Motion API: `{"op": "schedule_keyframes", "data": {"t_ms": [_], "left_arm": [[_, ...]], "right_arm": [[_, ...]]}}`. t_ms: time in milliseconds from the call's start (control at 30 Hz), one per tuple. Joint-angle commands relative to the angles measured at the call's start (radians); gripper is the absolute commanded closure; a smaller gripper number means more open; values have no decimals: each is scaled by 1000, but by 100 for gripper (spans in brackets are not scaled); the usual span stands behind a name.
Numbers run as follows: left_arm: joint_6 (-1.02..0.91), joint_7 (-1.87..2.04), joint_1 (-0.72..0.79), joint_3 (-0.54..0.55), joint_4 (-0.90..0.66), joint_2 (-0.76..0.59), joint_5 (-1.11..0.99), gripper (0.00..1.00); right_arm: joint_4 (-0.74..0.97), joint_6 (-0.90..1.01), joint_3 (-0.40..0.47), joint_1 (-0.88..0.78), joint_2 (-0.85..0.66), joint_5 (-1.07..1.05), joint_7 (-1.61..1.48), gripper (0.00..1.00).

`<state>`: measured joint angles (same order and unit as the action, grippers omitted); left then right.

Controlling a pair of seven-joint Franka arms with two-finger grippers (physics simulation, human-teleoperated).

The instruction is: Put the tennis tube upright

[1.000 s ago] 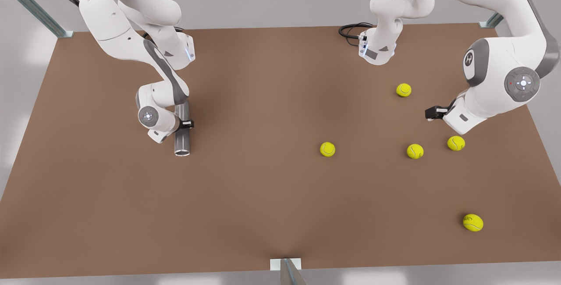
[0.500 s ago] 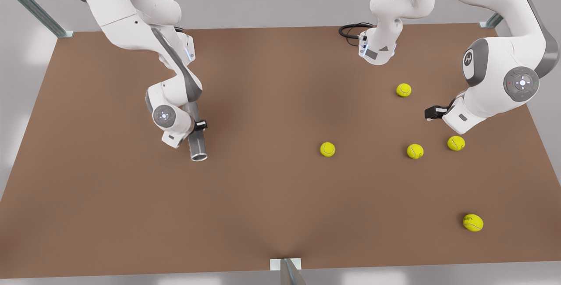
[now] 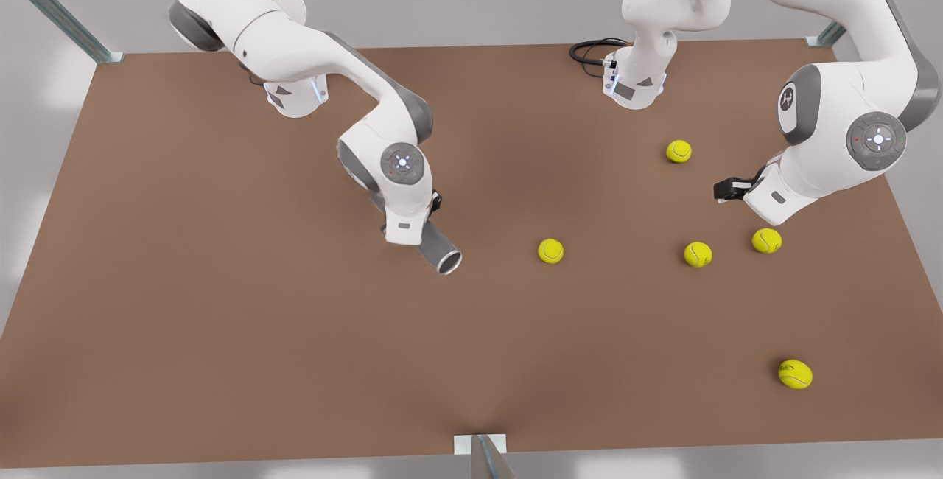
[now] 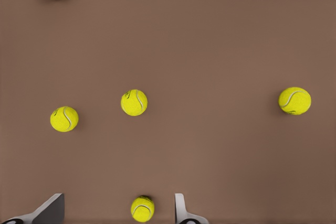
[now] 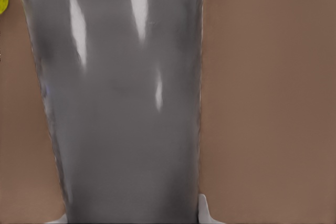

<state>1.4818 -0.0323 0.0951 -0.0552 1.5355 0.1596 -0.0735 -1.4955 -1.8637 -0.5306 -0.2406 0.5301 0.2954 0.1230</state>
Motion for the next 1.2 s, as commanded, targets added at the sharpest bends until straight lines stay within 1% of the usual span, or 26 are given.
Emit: {"op": "schedule_keyframes", "data": {"t_ms": [0,67,133,167,200,267,367,500,600,633,800,933,1033,1100,1167], "left_arm": [[0,0,0,0,0,0,0,0],[0,0,0,0,0,0,0,0],[0,0,0,0,0,0,0,0],[0,0,0,0,0,0,0,0],[0,-1,0,0,0,0,0,0],[2,-1,0,0,0,0,0,0],[0,-1,2,0,0,0,0,0],[0,0,2,0,0,0,0,0],[0,-1,2,0,0,0,0,0],[0,0,2,0,0,0,0,0],[0,0,3,0,0,0,0,0],[2,0,3,2,0,1,1,0],[2,0,3,0,8,1,8,0],[2,-1,3,1,8,1,8,0],[3,-1,3,2,8,1,8,0]], "right_arm": [[20,1,0,-6,13,13,-3,33],[161,101,1,-66,103,50,-20,33],[259,147,7,-111,155,54,-19,33],[348,182,61,-186,202,53,-35,33],[446,227,64,-221,258,54,-63,33],[518,230,87,-273,315,51,-86,33],[515,143,87,-292,317,16,-135,33],[526,135,83,-408,317,11,-164,33],[672,156,89,-473,413,11,-243,31],[690,155,89,-483,429,11,-236,31],[735,124,176,-559,467,11,-224,32],[735,63,190,-572,482,11,-241,32],[735,37,204,-574,492,13,-356,32],[735,23,230,-591,496,11,-396,32],[735,21,233,-594,502,13,-396,31]]}}
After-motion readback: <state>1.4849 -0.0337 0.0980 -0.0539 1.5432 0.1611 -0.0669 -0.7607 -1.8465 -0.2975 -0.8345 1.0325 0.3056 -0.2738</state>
